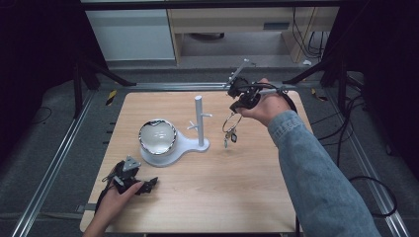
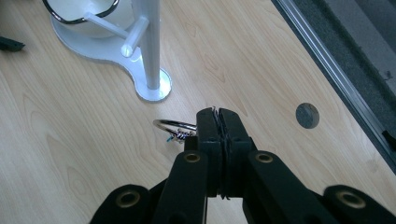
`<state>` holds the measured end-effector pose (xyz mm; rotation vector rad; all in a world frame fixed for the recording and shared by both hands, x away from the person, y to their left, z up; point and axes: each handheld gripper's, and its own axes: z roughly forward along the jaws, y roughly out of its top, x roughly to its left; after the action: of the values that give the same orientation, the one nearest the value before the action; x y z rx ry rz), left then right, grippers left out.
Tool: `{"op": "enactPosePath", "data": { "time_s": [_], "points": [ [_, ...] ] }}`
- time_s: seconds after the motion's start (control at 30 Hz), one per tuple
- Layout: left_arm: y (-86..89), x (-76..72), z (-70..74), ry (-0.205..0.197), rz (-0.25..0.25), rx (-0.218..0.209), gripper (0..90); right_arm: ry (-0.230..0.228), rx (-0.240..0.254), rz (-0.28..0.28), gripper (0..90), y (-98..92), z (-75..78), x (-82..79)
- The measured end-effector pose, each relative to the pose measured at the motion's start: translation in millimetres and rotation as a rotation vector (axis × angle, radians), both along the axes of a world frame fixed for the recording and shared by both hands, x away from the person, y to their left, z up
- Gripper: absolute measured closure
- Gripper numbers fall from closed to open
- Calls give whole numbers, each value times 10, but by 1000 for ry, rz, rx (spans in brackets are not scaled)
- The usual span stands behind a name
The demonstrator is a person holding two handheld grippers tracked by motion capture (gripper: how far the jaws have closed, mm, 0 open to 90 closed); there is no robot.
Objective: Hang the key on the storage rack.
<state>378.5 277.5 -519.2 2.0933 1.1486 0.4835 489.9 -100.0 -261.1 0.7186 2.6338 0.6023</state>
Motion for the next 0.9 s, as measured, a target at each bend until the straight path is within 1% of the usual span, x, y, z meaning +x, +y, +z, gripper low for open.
{"op": "enactPosePath", "data": {
  "time_s": [0.2,0.43,0.53,0.6,0.8,0.9],
  "points": [
    [0,0,0,0,0,0,0,-1,1,4,889,43,18,5],
    [0,0,0,0,0,0,0,-9,1,23,889,120,67,11],
    [0,0,0,0,0,0,0,-5,4,22,889,156,92,6],
    [0,0,0,0,0,0,0,-6,0,31,889,165,97,11],
    [0,0,0,0,0,0,0,-9,1,45,889,239,156,8],
    [0,1,0,0,-1,0,0,-12,3,52,889,282,211,-1]
  ]
}}
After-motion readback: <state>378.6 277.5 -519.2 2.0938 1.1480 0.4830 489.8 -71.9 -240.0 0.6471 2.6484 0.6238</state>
